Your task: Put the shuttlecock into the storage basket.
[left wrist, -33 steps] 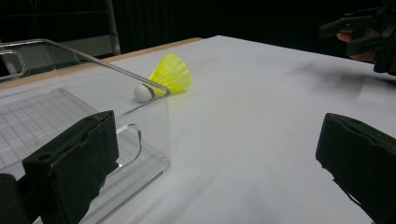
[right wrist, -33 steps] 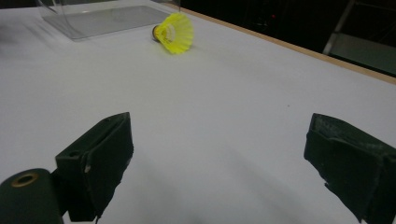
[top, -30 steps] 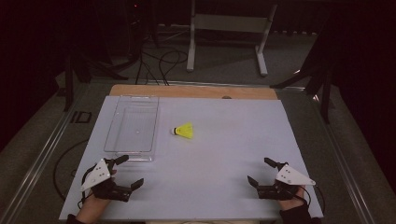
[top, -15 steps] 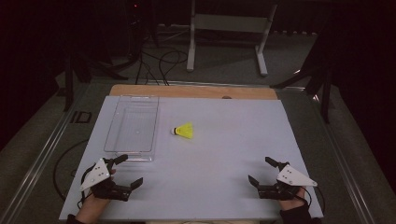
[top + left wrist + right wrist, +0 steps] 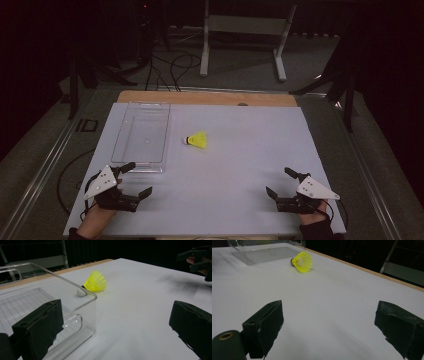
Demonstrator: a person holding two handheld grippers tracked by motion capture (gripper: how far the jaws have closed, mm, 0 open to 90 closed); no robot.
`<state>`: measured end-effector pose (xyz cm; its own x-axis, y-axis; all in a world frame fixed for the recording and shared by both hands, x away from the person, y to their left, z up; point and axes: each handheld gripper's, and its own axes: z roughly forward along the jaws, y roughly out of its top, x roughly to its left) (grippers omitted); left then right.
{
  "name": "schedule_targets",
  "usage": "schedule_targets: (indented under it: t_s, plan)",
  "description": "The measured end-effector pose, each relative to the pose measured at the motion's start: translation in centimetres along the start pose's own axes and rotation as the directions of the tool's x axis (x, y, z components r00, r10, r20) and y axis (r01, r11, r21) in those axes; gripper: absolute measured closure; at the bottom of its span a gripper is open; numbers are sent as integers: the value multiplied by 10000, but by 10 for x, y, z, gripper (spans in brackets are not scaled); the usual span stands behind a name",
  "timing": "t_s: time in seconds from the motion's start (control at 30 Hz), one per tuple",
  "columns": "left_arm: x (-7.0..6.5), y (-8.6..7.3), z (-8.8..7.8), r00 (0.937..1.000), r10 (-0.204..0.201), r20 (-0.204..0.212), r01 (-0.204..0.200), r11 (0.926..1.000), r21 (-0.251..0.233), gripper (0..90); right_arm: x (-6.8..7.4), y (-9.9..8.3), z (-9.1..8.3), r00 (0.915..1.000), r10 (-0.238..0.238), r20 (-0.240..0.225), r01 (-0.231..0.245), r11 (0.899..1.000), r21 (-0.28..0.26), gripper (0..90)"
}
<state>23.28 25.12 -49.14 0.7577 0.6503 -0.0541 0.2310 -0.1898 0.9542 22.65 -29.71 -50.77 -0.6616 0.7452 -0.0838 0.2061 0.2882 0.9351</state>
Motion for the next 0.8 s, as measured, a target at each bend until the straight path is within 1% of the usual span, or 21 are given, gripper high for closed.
schedule_targets:
  t_s: [0.07,0.1,0.23,0.3,0.33,0.37,0.47,0.53,0.73,0.8]
  plan:
    - [1,5,-2,10000,50,-35,-50,10000,-22,0,0,0,0,10000,-12,-19,12,10000,-9,85]
    - [1,8,-3,10000,55,52,-54,10000,-57,0,0,0,0,10000,-12,-19,12,10000,-9,85]
    - [2,22,-6,9998,143,156,-140,9996,-229,0,1,1,0,10000,-38,-7,38,10000,-21,85]
    - [3,29,-6,9995,229,240,-224,9995,-206,0,0,1,0,10000,-41,-23,41,10000,-32,85]
    - [3,37,-6,9992,294,288,-289,9994,-179,0,0,1,0,10000,-42,-8,42,10000,-27,85]
    - [3,37,-6,9992,294,288,-289,9994,-179,0,0,1,0,10000,-39,-8,39,10000,-23,85]
    - [6,49,-6,9985,308,446,-300,9994,-189,0,0,1,0,10000,-30,-28,30,10000,-33,85]
    - [7,55,-4,9981,330,513,-324,9994,-126,0,0,1,0,10000,-47,-39,46,10000,-17,85]
    - [7,74,4,9943,682,823,-696,9975,138,0,0,1,0,10000,-39,-85,39,10000,-35,85]
    - [7,79,7,9932,737,903,-757,9970,185,0,0,1,0,10000,-28,-82,28,10000,-17,85]
